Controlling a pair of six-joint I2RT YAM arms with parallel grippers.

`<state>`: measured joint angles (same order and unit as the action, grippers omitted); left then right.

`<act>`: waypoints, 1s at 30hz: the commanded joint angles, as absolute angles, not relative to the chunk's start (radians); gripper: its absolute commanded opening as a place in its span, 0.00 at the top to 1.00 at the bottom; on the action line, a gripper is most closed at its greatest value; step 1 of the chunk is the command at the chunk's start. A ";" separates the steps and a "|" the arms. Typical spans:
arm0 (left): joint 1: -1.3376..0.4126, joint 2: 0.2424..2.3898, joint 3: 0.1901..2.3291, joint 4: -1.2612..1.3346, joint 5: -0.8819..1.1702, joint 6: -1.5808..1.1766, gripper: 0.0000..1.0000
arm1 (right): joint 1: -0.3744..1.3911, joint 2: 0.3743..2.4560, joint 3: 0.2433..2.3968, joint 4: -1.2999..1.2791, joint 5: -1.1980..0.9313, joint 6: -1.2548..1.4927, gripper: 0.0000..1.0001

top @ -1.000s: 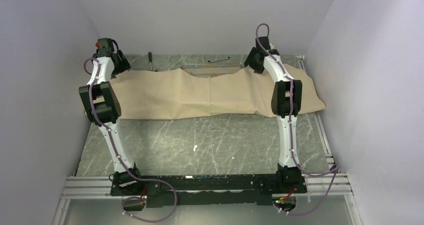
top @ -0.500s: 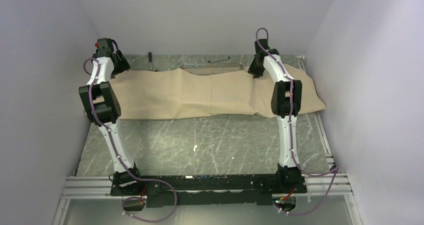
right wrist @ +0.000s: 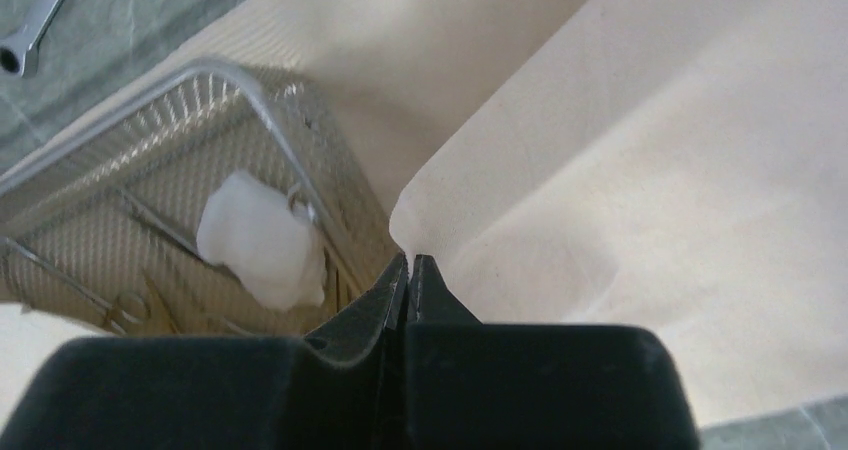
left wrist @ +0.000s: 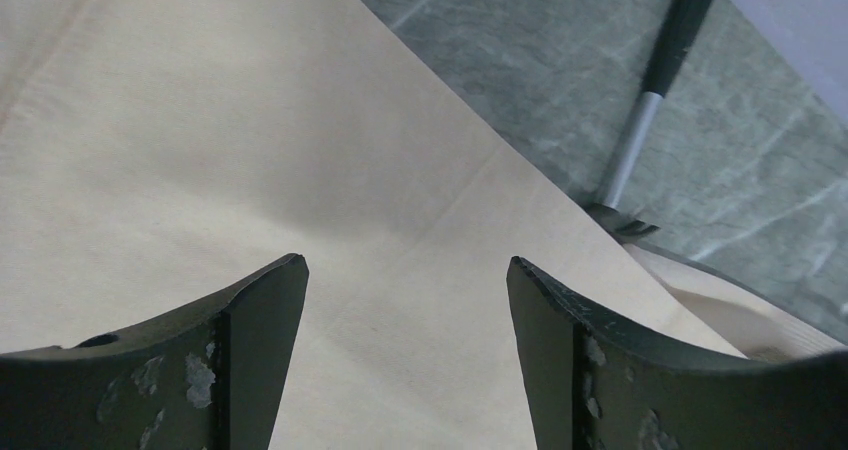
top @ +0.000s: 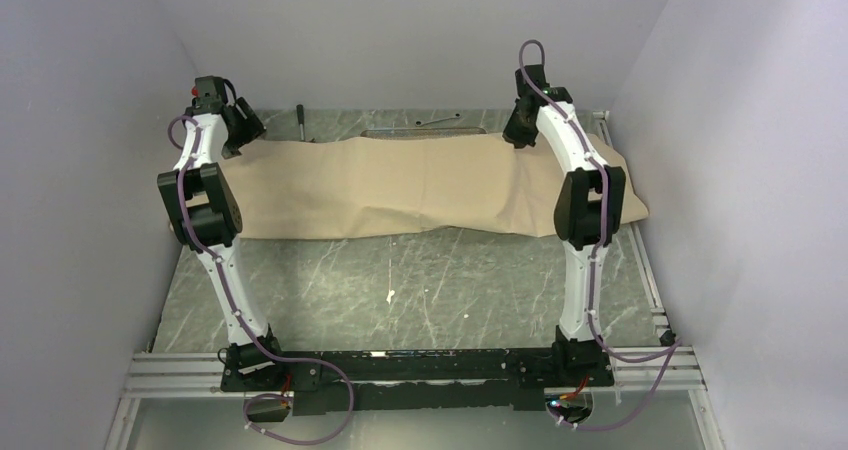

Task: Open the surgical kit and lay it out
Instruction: Open the surgical kit at the center of the board.

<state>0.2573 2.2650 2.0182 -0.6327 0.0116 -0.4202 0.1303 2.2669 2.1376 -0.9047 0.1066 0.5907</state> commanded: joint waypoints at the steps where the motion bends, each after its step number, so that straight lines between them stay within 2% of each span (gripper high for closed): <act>1: 0.246 2.226 2.045 -0.613 0.123 -0.531 0.21 | 0.168 2.111 2.034 -0.945 0.145 0.566 1.00; 9: 0.230 2.234 2.033 -0.589 0.257 -0.640 0.22 | 0.222 1.874 1.699 -0.947 0.262 0.614 1.00; 13: 0.208 2.227 2.004 -0.586 0.261 -0.649 0.21 | 0.241 1.777 1.494 -0.937 0.310 0.666 1.00; 23: 0.169 2.225 1.934 -0.578 0.267 -0.645 0.20 | 0.292 1.671 1.186 -0.867 0.299 0.687 1.00; 30: 0.095 2.258 2.030 -0.664 0.062 -0.624 0.17 | 0.318 1.644 1.065 -0.800 0.354 0.684 1.00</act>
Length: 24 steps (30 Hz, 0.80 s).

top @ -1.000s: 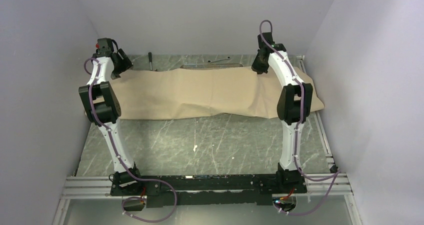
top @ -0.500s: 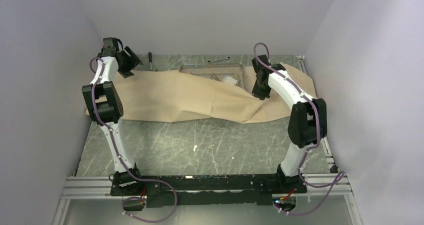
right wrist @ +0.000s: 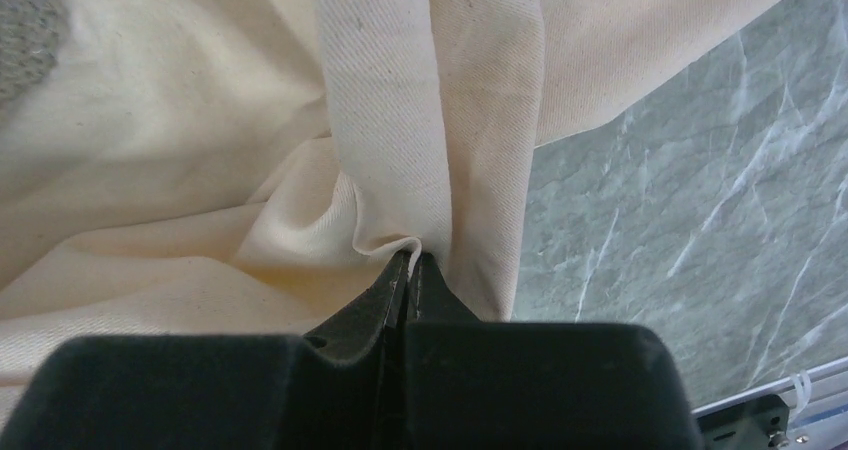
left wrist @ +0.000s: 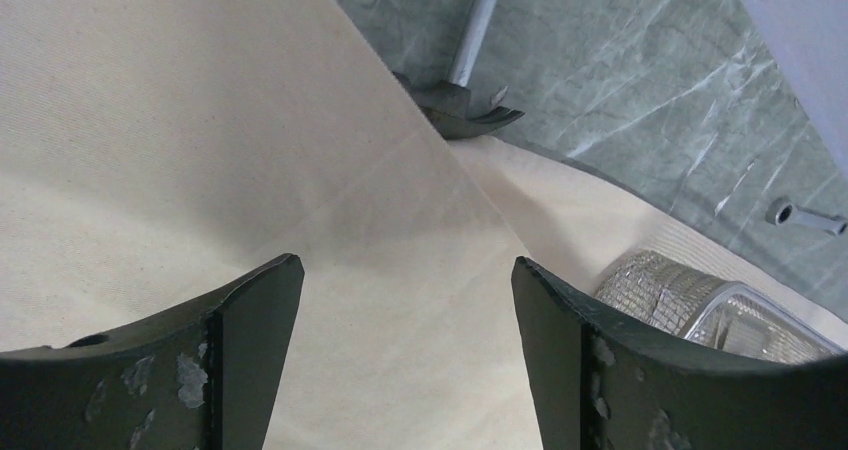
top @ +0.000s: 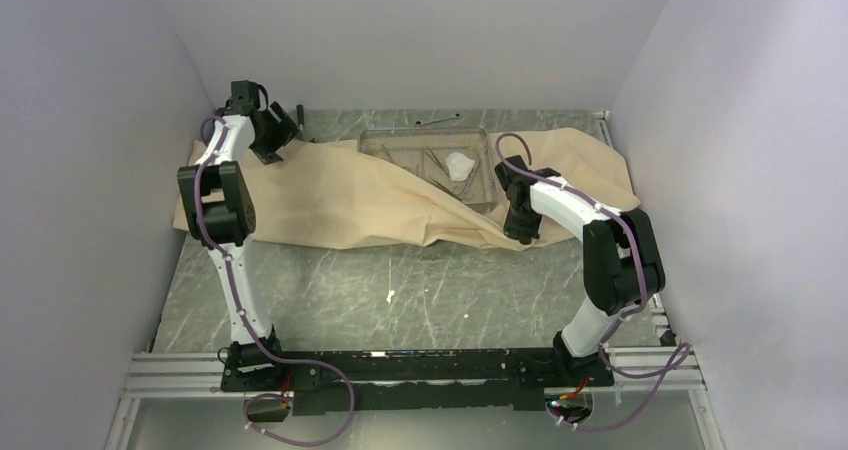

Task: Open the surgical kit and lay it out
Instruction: Open the surgical kit at the center of the board.

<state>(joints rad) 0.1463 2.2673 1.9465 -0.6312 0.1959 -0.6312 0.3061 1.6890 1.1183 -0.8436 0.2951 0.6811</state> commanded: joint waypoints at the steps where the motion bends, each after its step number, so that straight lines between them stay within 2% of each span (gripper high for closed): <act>1: 0.083 2.262 2.040 -0.665 0.028 -0.618 0.16 | 0.320 1.647 1.052 -0.792 0.362 0.685 1.00; 9: -0.038 2.400 2.240 -0.851 -0.303 -0.535 0.09 | 0.335 1.651 0.980 -0.748 0.429 0.697 1.00; 17: -0.055 2.502 2.318 -0.912 -0.358 -0.505 0.04 | 0.337 1.623 0.935 -0.713 0.446 0.691 1.00; 21: -0.058 2.513 2.318 -0.914 -0.403 -0.492 0.10 | 0.337 1.617 0.923 -0.713 0.452 0.697 1.00; 24: -0.058 2.509 2.318 -0.919 -0.431 -0.490 0.29 | 0.337 1.615 0.919 -0.715 0.455 0.704 1.00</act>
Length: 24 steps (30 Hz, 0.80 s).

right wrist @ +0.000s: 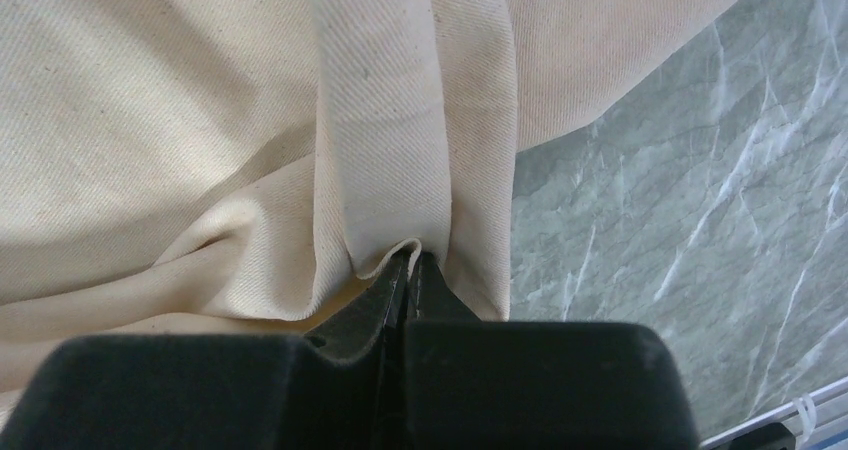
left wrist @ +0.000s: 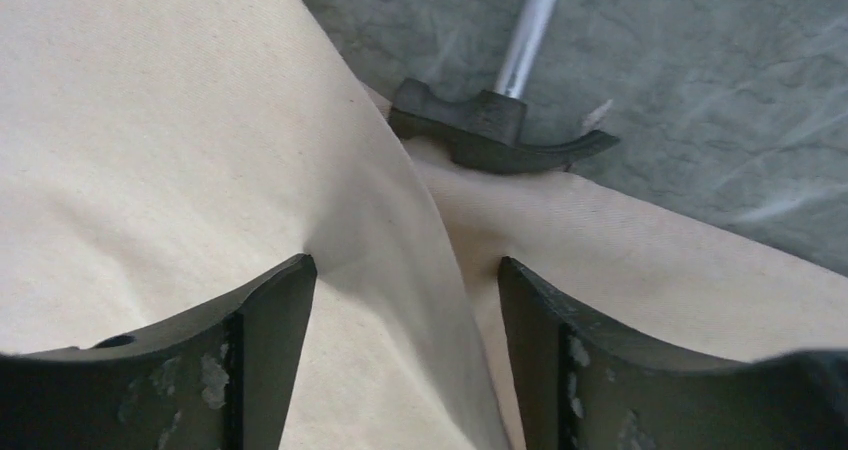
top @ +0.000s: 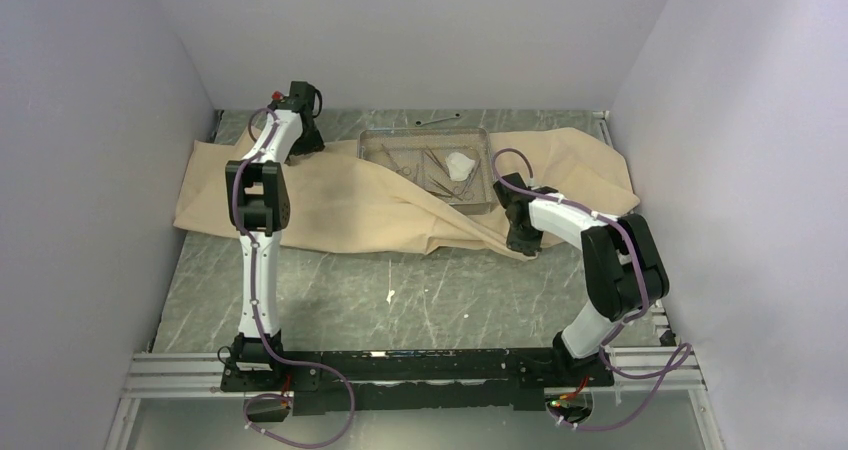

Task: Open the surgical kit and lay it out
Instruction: Open the surgical kit at the center of the board.

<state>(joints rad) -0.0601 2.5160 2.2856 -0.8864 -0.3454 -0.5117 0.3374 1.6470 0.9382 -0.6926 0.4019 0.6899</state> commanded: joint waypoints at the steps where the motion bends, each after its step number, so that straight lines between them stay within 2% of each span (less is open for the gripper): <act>1: -0.058 2.501 2.315 -0.918 -0.437 -0.491 0.34 | 0.337 1.615 0.919 -0.716 0.457 0.705 1.00; 3: -0.058 2.484 2.303 -0.910 -0.445 -0.492 0.43 | 0.336 1.617 0.921 -0.719 0.459 0.708 1.00; 6: -0.057 2.459 2.292 -0.901 -0.451 -0.489 0.52 | 0.336 1.623 0.932 -0.719 0.456 0.709 1.00; 13: -0.049 2.390 2.262 -0.881 -0.424 -0.473 0.52 | 0.336 1.653 0.958 -0.719 0.436 0.713 1.00; 18: -0.025 2.332 2.211 -0.866 -0.375 -0.476 0.75 | 0.334 1.660 0.961 -0.716 0.424 0.719 1.00; 20: -0.013 2.313 2.191 -0.868 -0.368 -0.476 0.80 | 0.333 1.663 0.962 -0.715 0.421 0.721 1.00; 22: -0.003 2.292 2.171 -0.870 -0.363 -0.473 0.97 | 0.331 1.666 0.963 -0.713 0.415 0.725 1.00; 24: -0.002 2.275 2.147 -0.881 -0.360 -0.470 1.00 | 0.327 1.670 0.967 -0.716 0.410 0.727 1.00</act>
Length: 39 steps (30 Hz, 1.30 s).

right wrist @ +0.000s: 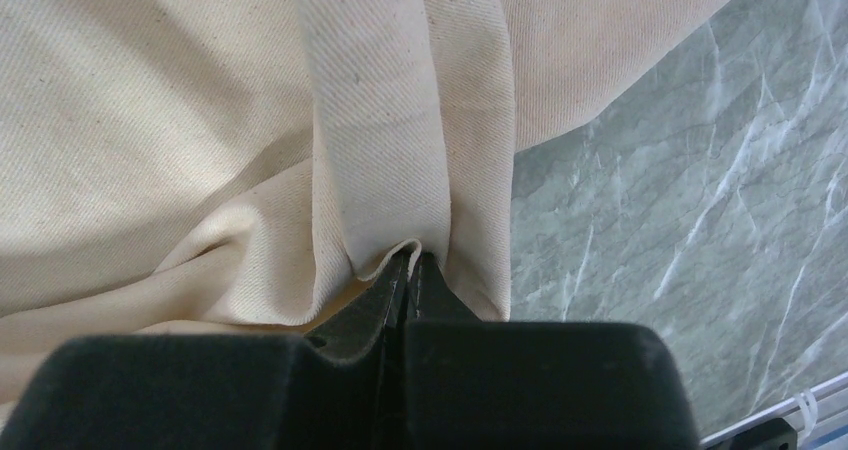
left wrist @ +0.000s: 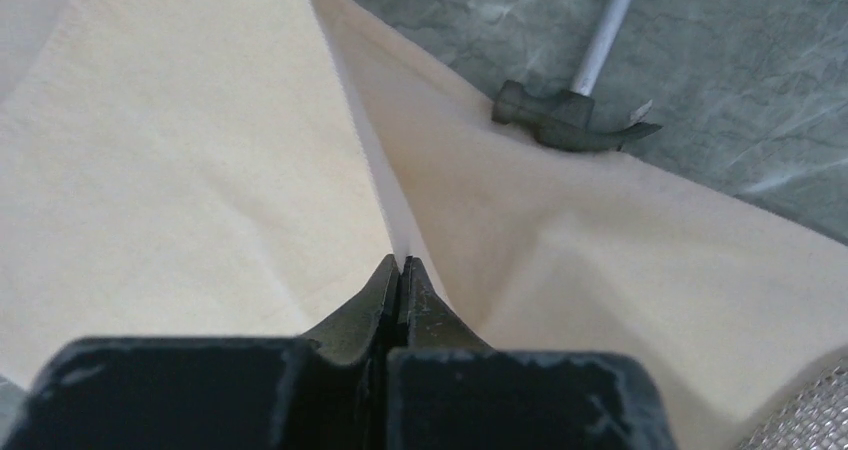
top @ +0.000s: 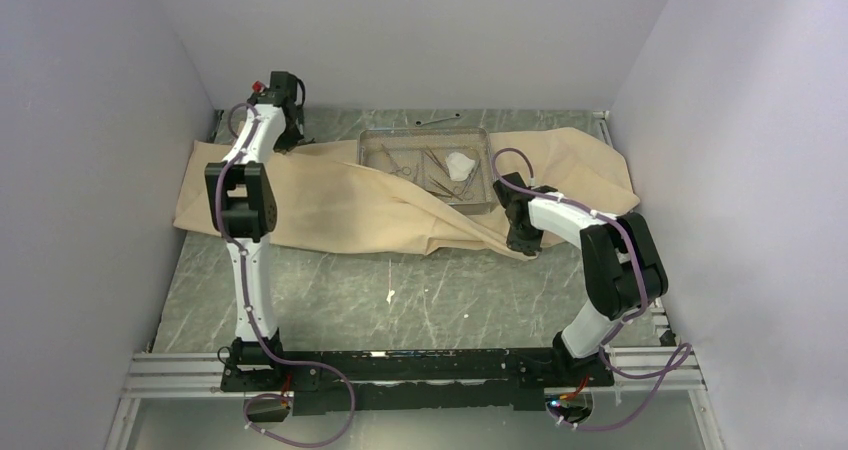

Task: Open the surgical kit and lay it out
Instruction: Open the surgical kit at the center of the board.

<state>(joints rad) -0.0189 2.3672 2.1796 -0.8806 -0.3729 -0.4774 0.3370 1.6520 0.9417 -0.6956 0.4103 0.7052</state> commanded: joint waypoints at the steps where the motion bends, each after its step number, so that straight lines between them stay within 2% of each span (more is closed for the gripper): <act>1: -0.002 2.263 2.134 -0.889 -0.369 -0.471 1.00 | 0.326 1.670 0.969 -0.720 0.411 0.728 1.00; 6: 0.039 2.143 1.955 -0.921 -0.419 -0.499 1.00 | 0.295 1.654 0.963 -0.724 0.403 0.728 1.00; 9: 0.070 2.030 1.794 -0.911 -0.411 -0.539 1.00 | 0.267 1.647 0.947 -0.687 0.383 0.702 0.94; 14: 0.105 1.839 1.536 -0.913 -0.446 -0.625 1.00 | 0.191 1.655 1.003 -0.660 0.336 0.652 0.70; 21: 0.131 1.601 1.257 -0.962 -0.524 -0.769 1.00 | 0.083 1.719 1.257 -0.745 0.374 0.602 0.28; 23: 0.133 1.551 1.203 -0.957 -0.528 -0.794 1.00 | 0.063 1.753 1.317 -0.721 0.384 0.566 0.23; 32: 0.150 1.478 1.107 -0.969 -0.526 -0.839 1.00 | 0.049 2.004 1.649 -0.652 0.383 0.436 0.18; 39: 0.153 1.481 1.098 -0.977 -0.522 -0.847 1.00 | 0.051 2.053 1.729 -0.560 0.248 0.355 0.22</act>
